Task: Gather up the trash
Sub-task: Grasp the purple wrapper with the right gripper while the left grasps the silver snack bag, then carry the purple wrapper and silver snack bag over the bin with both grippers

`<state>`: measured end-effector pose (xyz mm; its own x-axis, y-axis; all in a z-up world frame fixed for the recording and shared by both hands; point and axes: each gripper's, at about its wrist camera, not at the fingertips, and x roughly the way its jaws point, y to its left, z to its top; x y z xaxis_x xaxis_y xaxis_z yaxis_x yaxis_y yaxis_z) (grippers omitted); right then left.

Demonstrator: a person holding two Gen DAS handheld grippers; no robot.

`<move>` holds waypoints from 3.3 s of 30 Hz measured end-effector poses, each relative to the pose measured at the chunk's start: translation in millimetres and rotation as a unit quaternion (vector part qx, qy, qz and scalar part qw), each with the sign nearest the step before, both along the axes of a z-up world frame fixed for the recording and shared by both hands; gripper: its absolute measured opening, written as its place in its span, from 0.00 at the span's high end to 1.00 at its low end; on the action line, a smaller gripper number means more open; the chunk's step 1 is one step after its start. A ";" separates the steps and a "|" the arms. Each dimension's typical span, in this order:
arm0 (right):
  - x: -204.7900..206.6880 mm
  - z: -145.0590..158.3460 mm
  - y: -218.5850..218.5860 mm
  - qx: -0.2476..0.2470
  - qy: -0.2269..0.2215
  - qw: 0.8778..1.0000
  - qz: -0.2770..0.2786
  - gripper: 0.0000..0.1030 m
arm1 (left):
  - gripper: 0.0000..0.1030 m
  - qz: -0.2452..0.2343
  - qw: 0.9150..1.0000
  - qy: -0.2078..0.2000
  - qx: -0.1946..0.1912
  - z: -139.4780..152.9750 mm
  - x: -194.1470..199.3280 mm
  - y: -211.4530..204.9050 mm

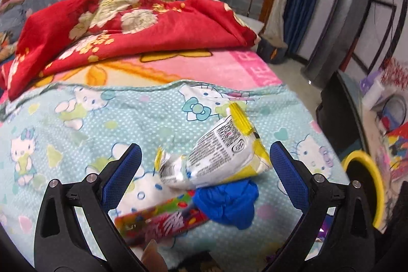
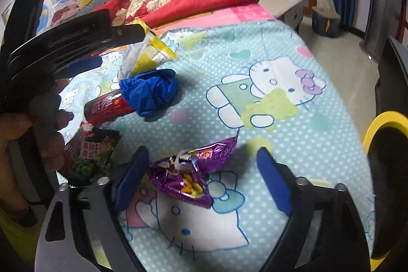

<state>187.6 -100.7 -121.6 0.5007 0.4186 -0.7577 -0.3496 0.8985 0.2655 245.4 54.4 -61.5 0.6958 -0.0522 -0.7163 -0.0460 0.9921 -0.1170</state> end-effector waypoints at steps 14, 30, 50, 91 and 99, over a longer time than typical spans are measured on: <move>-8.1 3.9 -15.2 0.029 -0.006 1.000 -0.003 0.63 | 0.54 -0.042 0.995 0.044 0.075 -19.8 21.5 -29.8; -23.0 28.4 -32.3 0.043 -0.040 0.998 -0.006 0.64 | 0.63 -0.023 0.997 -0.032 -0.068 32.4 -19.8 4.2; -33.6 59.7 -64.1 0.042 -0.087 0.995 -0.033 0.64 | 0.64 -0.072 0.985 -0.084 -0.134 81.6 -65.5 -13.6; -44.3 75.1 -204.3 0.025 -0.129 0.973 -0.191 0.64 | 0.64 -0.193 0.974 -0.064 -0.101 63.6 -102.6 -135.0; -46.5 74.7 -227.7 0.027 -0.131 0.967 -0.216 0.64 | 0.64 -0.219 0.970 -0.058 -0.090 55.3 -109.3 -162.3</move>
<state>141.1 -328.4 -46.9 0.8097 0.1626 -0.5638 -0.0058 0.9630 0.2694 136.0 -107.9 -6.2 0.6541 -0.4773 -0.5868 0.3987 0.8768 -0.2687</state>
